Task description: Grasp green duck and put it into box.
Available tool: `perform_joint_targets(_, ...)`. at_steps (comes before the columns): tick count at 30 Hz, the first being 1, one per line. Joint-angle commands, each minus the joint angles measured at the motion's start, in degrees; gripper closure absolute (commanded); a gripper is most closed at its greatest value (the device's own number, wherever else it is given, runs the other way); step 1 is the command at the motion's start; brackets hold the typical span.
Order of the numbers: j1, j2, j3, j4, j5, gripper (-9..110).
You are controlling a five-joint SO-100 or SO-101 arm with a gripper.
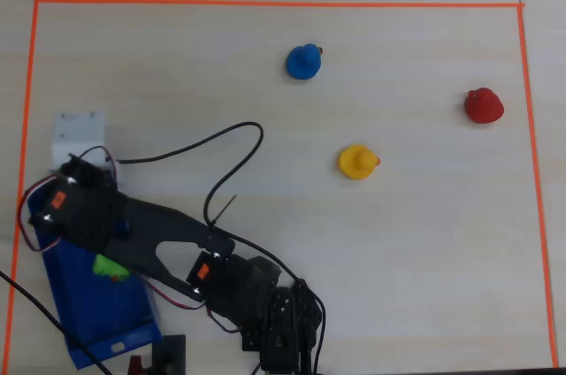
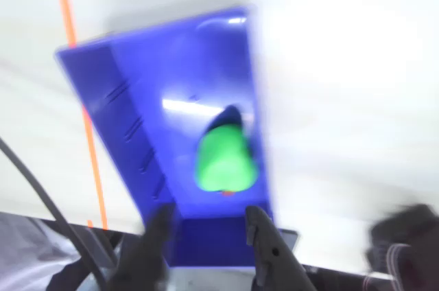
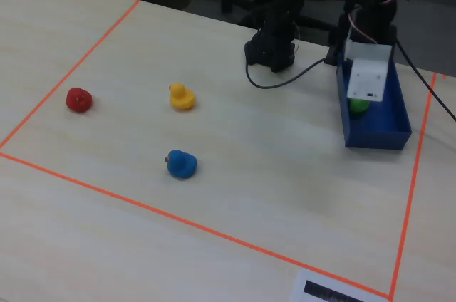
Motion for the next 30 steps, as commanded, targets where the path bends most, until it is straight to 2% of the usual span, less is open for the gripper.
perform_joint_targets(1, 9.8, 19.3, 12.4, -3.8, -6.9, 101)
perform_joint_targets(8, 39.6, 46.1, 41.6, -21.2, -26.2, 101)
perform_joint_targets(11, 48.4, 59.2, 58.4, -29.7, -31.6, 101)
perform_joint_targets(16, 53.8, 81.4, 83.6, -39.2, -34.0, 101)
perform_joint_targets(20, 56.3, 91.2, 96.4, -41.5, -34.3, 101)
perform_joint_targets(25, 57.6, 99.7, 107.7, -41.7, -35.7, 101)
perform_joint_targets(30, 56.4, 106.9, 115.0, -35.9, -36.6, 101)
